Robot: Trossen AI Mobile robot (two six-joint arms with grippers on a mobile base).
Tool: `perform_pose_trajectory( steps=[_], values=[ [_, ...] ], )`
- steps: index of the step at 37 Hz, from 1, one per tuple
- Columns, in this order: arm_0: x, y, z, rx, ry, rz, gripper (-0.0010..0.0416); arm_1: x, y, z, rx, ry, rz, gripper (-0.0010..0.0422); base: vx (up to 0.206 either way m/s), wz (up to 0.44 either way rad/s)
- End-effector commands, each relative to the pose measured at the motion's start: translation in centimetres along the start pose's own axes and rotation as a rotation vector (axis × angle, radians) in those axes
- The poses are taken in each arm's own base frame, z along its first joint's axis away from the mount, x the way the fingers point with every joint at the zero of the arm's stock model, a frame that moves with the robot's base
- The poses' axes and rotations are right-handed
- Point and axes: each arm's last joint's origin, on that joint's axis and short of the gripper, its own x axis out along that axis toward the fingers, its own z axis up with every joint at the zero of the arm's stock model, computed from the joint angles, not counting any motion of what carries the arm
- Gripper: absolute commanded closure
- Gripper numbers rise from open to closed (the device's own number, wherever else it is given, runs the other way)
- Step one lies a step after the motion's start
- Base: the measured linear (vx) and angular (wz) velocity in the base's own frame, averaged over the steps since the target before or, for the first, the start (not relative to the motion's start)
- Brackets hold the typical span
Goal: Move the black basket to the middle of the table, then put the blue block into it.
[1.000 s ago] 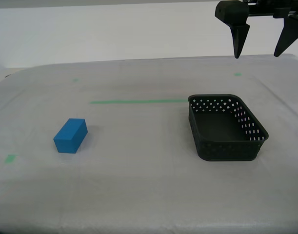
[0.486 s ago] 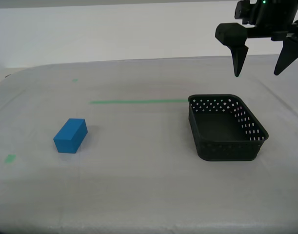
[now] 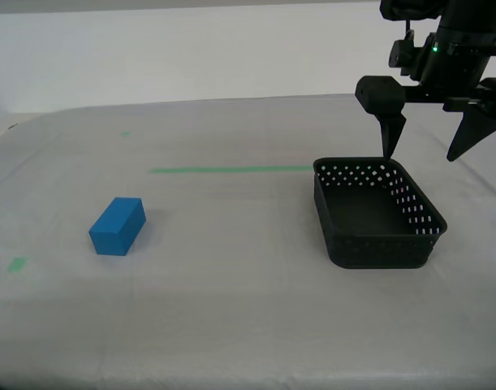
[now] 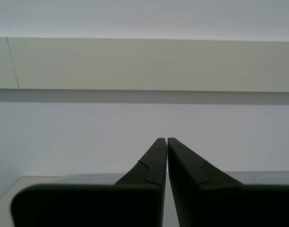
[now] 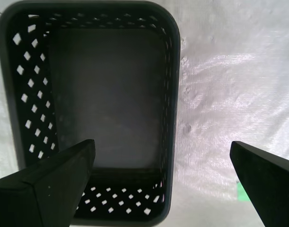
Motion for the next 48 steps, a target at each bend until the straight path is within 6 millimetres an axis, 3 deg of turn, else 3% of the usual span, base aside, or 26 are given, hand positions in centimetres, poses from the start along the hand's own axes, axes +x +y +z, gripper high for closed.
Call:
perform_pose_trajectory(
  steps=[1, 20, 48],
  values=[
    [0.6, -0.2, -0.4, 0.008, 0.005, -0.002, 0.0006, 0.0, 0.0, 0.1, 0.001, -0.005, 0.000, 0.0412, 0.000, 0.000],
    [2.2, -0.5, -1.3, 0.022, 0.018, -0.013, 0.0006, 0.0, 0.0, 0.1, 0.001, -0.005, 0.000, 0.0412, 0.000, 0.000],
    [6.3, 0.2, 0.3, 0.011, 0.088, -0.050, 0.0006, 0.0, 0.0, 0.1, 0.001, -0.005, 0.000, 0.0412, 0.000, 0.000]
  ],
)
